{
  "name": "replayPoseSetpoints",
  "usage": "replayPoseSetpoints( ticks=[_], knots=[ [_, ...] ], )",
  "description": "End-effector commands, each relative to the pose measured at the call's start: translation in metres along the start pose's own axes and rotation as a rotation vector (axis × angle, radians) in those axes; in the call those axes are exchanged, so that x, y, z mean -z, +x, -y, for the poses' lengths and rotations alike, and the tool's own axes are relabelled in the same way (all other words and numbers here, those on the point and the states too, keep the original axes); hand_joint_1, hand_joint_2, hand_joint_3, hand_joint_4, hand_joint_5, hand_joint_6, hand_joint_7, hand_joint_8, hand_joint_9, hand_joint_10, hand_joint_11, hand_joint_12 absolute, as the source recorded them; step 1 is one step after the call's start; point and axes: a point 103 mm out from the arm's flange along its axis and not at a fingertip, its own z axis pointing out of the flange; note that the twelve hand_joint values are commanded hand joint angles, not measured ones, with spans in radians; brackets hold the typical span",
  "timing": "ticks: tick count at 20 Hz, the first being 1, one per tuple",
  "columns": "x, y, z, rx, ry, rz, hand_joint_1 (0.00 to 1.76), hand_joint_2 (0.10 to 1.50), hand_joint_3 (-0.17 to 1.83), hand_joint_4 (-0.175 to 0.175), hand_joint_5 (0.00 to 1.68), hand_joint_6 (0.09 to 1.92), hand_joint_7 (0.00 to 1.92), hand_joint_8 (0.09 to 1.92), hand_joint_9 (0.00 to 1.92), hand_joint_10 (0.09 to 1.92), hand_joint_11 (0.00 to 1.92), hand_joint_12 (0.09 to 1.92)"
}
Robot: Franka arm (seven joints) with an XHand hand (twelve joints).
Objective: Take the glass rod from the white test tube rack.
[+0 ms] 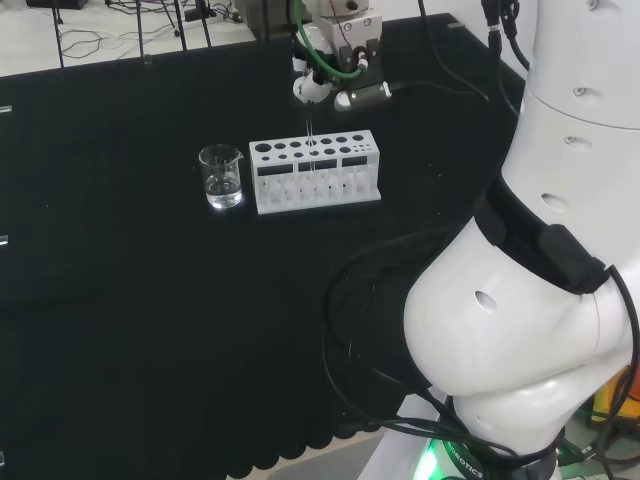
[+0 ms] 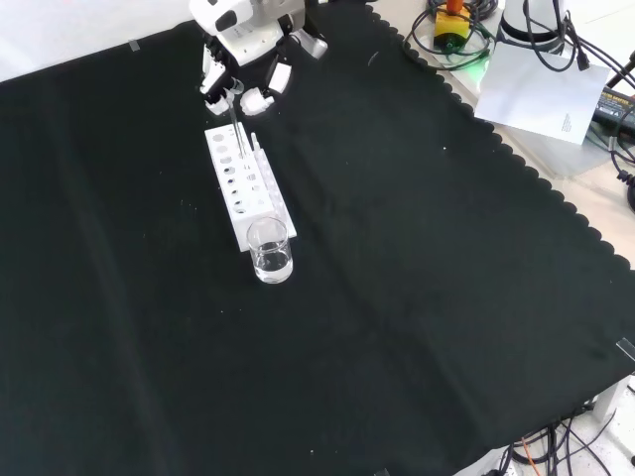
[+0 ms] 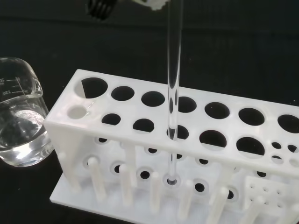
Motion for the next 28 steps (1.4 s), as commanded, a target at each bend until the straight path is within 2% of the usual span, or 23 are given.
replayPoseSetpoints(
  ticks=[1,3,5,7,11,13,17,24,28],
  knots=[
    [-0.004,0.009,-0.003,0.007,0.007,0.009,1.08,1.14,0.22,-0.175,0.73,1.38,0.98,1.13,1.29,1.05,1.17,1.1],
    [-0.006,0.01,-0.004,0.004,0.017,0.011,1.08,1.16,0.17,-0.175,0.74,1.38,0.99,1.13,1.3,1.04,1.19,1.1],
    [-0.006,0.01,-0.006,0.0,0.022,0.018,1.16,1.18,0.1,-0.175,0.76,1.33,0.88,1.24,1.32,1.04,1.22,1.08],
    [-0.005,0.01,-0.007,-0.006,0.023,0.019,1.21,1.16,0.07,-0.166,0.74,1.29,0.96,1.2,1.33,1.03,1.28,1.04],
    [0.002,0.008,-0.004,-0.013,-0.044,0.009,1.27,0.82,0.62,-0.175,0.86,1.16,1.09,1.19,1.45,1.03,1.51,0.78],
    [0.01,0.008,-0.001,-0.008,-0.069,-0.006,1.28,0.76,0.72,-0.175,0.9,1.11,1.12,1.2,1.46,1.06,1.54,0.76],
    [0.029,0.008,0.005,0.004,-0.119,-0.05,1.29,0.78,0.67,-0.175,0.91,1.04,1.12,1.19,1.45,1.08,1.54,0.78],
    [0.062,0.01,0.018,0.0,-0.132,-0.074,1.29,0.77,0.67,-0.175,0.92,1.04,1.14,1.17,1.45,1.07,1.54,0.79],
    [0.084,0.015,0.03,-0.002,-0.139,-0.063,1.29,0.76,0.69,-0.175,0.92,1.03,1.15,1.15,1.46,1.06,1.54,0.79]
  ],
)
